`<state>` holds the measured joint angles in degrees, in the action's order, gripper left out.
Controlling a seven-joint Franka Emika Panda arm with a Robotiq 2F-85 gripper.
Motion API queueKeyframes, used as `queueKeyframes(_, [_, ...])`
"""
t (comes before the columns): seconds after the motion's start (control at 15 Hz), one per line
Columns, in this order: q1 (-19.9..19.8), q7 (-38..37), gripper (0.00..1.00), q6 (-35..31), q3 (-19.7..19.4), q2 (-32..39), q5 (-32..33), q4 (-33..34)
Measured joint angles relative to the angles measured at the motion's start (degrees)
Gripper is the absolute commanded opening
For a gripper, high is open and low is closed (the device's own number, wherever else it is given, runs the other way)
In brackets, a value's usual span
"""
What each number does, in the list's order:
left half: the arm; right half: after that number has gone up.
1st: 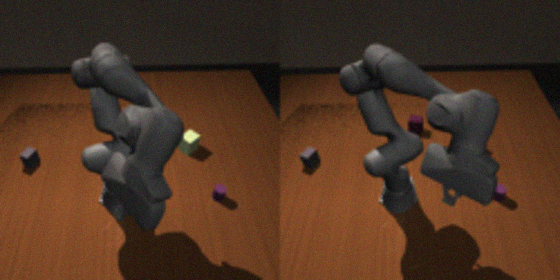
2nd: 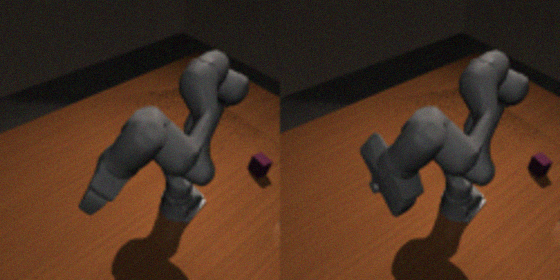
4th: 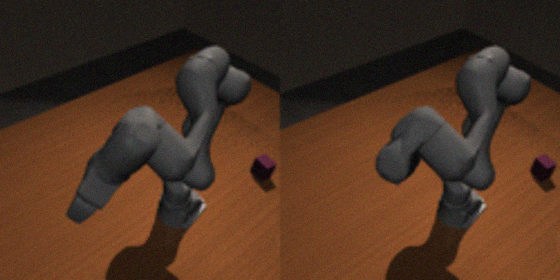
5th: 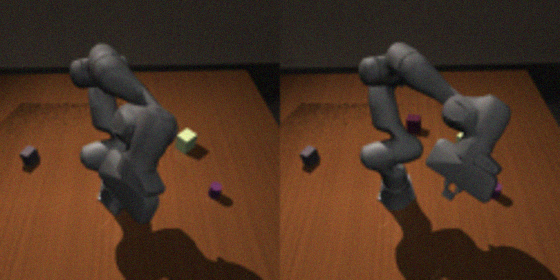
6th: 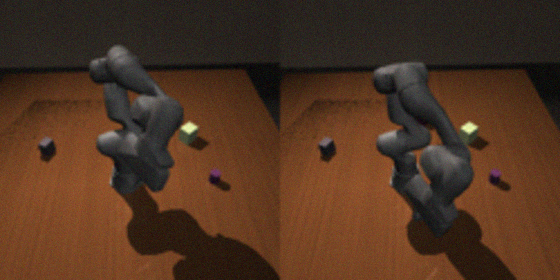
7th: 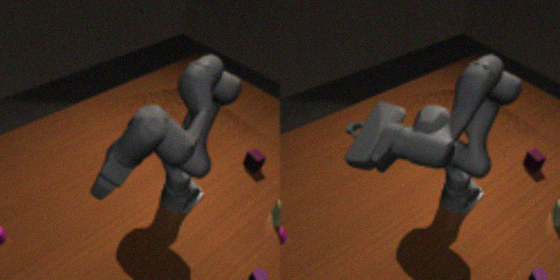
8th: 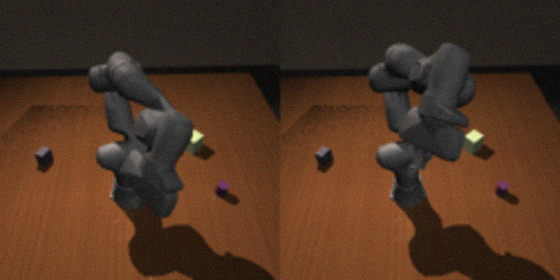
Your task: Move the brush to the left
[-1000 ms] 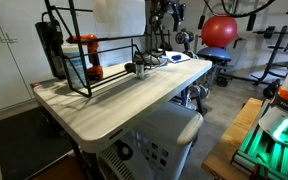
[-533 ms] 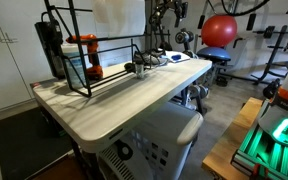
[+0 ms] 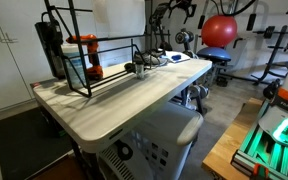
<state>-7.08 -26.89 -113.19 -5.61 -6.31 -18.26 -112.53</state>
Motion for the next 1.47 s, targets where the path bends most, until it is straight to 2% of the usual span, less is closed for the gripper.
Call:
queueKeyframes(0.4, [-2.57,-9.63,1.0,-1.6,-3.78,15.11,-4.29,12.19])
queueKeyframes(0.67, [-2.91,-16.67,1.0,-6.25,-4.33,24.61,-4.47,17.64])
queueKeyframes(0.8, [-2.55,-21.52,1.0,-8.62,-4.71,28.62,-2.62,19.87])
queueKeyframes(1.2, [-2.35,-23.81,1.0,-9.47,-4.84,30.87,-1.96,22.39])
queueKeyframes(1.47, [-2.82,-23.39,1.0,-13.78,-4.68,33.55,-2.25,23.66])
